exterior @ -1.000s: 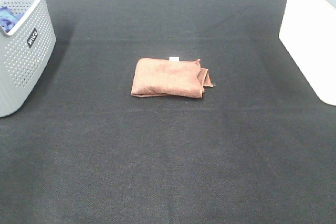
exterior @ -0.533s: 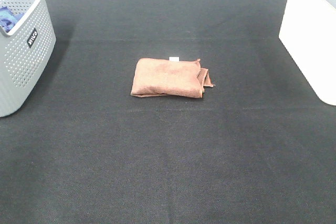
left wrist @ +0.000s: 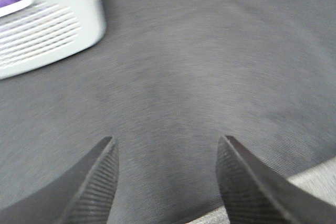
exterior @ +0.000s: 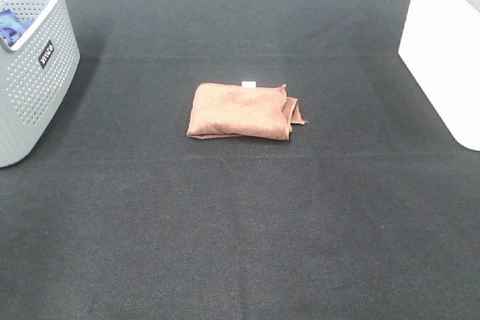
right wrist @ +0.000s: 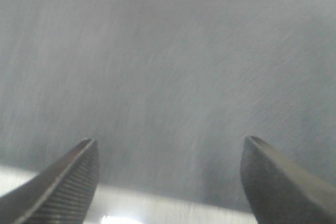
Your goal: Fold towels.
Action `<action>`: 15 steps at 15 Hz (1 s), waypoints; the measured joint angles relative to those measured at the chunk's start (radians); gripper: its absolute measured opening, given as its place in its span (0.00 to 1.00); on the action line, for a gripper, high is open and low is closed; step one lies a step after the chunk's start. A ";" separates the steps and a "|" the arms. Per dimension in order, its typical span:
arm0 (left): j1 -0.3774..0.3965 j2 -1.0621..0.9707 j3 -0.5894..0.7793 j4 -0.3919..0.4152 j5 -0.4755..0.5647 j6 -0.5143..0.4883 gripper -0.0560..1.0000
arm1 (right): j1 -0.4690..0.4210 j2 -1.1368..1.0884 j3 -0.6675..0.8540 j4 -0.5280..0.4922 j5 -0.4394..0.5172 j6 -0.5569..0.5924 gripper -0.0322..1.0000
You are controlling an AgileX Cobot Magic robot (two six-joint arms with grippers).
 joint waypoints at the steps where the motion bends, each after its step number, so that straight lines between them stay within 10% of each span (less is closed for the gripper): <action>1: 0.041 0.000 0.000 0.000 0.000 0.000 0.57 | -0.002 -0.043 0.000 0.001 0.000 0.000 0.72; 15: 0.126 -0.215 0.000 0.000 0.000 0.000 0.57 | -0.005 -0.299 0.000 0.005 0.002 0.000 0.72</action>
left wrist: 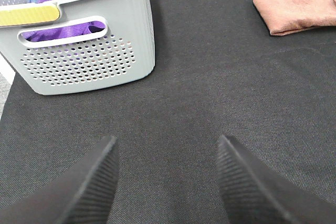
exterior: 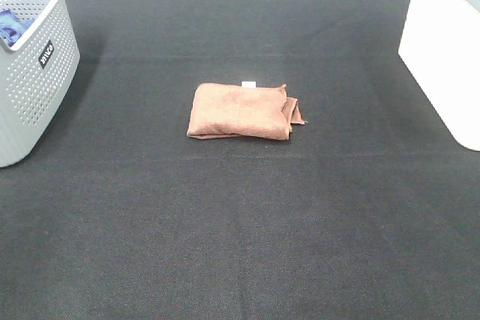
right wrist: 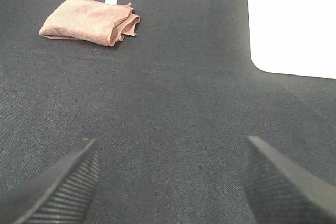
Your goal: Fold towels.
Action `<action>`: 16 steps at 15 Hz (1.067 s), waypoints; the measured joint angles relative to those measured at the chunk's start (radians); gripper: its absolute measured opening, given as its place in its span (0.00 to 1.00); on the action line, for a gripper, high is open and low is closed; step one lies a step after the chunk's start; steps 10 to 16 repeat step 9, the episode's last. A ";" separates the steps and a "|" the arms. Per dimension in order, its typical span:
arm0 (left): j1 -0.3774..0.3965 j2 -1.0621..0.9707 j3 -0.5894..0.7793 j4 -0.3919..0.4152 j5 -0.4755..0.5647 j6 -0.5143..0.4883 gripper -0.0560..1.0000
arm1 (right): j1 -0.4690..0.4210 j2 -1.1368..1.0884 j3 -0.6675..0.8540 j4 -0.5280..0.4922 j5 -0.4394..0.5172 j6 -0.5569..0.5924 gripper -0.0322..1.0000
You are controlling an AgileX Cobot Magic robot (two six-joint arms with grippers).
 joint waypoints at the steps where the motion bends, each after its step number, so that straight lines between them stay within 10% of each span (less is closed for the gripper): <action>1: 0.000 0.000 0.000 0.000 0.000 0.000 0.57 | 0.000 0.000 0.000 0.000 0.000 0.000 0.72; 16: 0.000 0.000 0.000 0.000 0.000 0.000 0.57 | 0.000 -0.001 0.000 0.000 0.000 0.000 0.72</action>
